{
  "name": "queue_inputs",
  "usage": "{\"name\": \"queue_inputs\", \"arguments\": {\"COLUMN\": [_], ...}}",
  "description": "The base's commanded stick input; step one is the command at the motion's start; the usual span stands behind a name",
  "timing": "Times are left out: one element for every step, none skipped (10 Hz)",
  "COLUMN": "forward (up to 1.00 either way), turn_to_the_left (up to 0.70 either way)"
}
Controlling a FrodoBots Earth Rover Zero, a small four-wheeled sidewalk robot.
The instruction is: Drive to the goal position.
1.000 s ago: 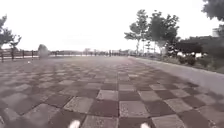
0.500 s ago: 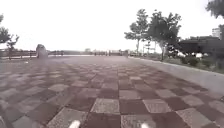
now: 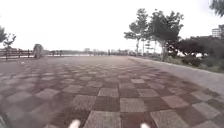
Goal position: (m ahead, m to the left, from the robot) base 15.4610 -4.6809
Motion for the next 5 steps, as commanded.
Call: {"name": "queue_inputs", "arguments": {"forward": [0.7, 0.7, 0.7, 0.7, 0.7], "turn_to_the_left": [0.0, 0.0, 0.0, 0.0, 0.0]}}
